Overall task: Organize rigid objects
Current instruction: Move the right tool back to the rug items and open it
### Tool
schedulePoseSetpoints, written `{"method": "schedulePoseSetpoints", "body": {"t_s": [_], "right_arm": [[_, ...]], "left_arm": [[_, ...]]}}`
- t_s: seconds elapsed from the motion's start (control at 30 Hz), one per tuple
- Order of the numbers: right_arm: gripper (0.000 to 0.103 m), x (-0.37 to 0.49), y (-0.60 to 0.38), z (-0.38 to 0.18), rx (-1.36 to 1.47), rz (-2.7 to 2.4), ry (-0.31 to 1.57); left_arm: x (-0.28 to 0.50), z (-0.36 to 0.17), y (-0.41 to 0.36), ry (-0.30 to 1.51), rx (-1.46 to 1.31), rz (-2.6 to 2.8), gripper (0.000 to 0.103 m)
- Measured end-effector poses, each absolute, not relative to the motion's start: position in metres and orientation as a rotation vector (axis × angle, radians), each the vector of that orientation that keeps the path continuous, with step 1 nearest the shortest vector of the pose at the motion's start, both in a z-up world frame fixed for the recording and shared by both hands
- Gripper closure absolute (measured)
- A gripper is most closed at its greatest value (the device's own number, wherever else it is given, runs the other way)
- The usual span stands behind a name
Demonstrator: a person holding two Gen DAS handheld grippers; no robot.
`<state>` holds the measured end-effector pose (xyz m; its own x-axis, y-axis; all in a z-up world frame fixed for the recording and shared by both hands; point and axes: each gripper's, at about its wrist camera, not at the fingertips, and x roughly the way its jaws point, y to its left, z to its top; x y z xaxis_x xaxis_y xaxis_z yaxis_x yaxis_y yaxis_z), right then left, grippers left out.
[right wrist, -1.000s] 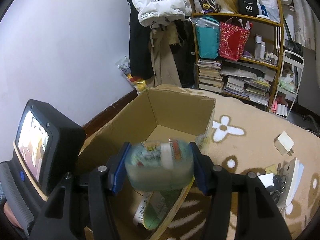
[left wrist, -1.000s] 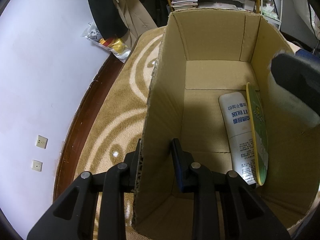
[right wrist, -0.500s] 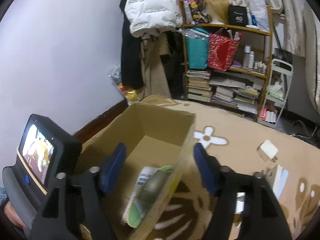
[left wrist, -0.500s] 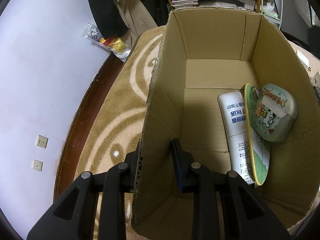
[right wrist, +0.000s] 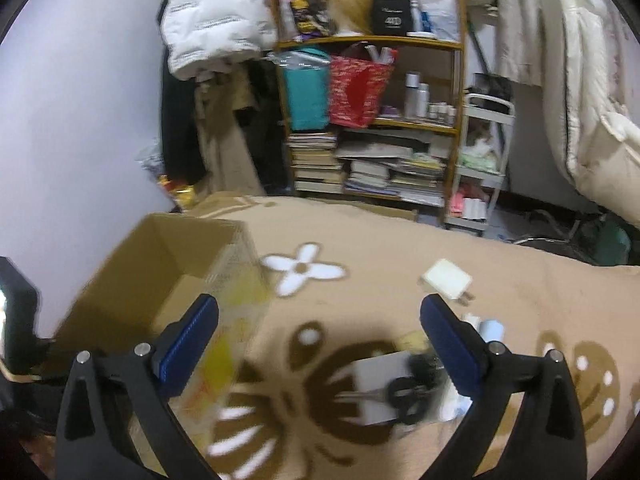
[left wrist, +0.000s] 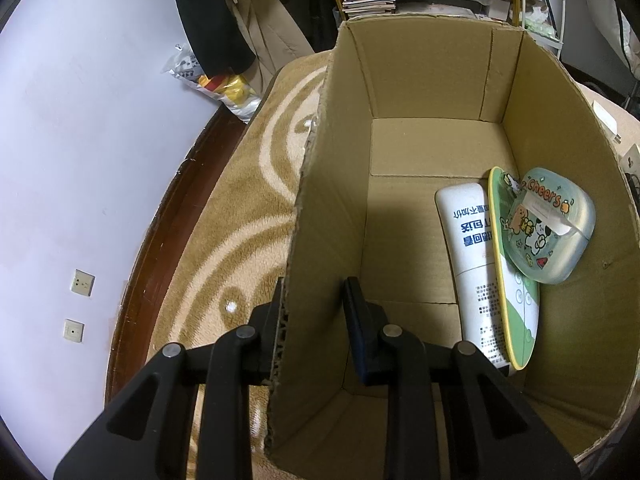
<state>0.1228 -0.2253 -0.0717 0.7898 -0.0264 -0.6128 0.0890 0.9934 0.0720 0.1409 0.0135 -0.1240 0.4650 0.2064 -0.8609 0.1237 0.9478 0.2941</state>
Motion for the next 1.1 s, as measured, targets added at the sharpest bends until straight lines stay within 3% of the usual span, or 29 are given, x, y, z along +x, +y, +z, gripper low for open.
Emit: {"method": "schedulePoseSetpoints", "body": {"t_s": [0.3,0.4,0.77,1.1], "right_arm": [[0.000,0.127,-0.278,-0.082,0.168,-0.174,0.681],[0.006,0.127,-0.296,-0.090,0.206,-0.215,0.700],[0.044,0.129,-0.336,-0.118,0.313,-0.263,0.790],[0.063,0.134,-0.347,-0.142,0.394,-0.253,0.857]], "left_arm": [[0.141,-0.124,0.014,1.091,0.341,0.052,0.077],[0.141,-0.124,0.014,1.092,0.339,0.051,0.077],[0.141,-0.125,0.014,1.089,0.348,0.055,0.077],[0.140,-0.125,0.012,1.088,0.353,0.056,0.077]]}}
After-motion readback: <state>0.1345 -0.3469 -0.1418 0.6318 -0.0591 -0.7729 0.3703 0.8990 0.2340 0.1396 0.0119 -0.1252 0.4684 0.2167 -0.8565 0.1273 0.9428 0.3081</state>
